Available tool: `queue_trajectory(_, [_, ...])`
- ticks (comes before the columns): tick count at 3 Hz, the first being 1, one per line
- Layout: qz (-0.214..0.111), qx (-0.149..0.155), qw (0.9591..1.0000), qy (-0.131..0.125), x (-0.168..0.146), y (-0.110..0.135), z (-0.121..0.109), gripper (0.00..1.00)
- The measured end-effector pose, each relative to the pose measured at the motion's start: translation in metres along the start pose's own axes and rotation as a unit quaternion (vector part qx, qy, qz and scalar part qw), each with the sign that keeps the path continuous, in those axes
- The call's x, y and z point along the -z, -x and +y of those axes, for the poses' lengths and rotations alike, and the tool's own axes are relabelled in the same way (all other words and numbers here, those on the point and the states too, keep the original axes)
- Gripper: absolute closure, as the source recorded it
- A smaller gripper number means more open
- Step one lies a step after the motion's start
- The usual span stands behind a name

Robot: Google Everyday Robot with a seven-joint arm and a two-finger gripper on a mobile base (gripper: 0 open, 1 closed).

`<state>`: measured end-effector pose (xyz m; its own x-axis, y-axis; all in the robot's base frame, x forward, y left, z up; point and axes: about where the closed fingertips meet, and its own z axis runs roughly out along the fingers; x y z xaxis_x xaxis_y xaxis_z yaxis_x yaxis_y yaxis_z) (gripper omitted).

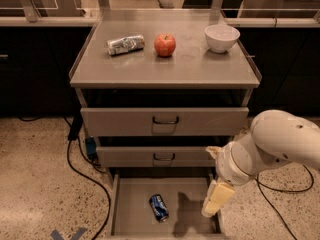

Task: Pick pepsi can from bottom drawer and place on counter

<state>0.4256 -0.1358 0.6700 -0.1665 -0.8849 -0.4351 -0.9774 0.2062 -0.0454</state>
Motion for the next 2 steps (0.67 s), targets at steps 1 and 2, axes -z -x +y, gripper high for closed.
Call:
queue_trajectory(1, [-0.001,0.001,1.0000,-0.001,0.000,0.000,0.000,0.00])
queue_trajectory(2, [-0.021,0.012,0.9997,-0.010,-0.011,-0.002,-0.001,0.00])
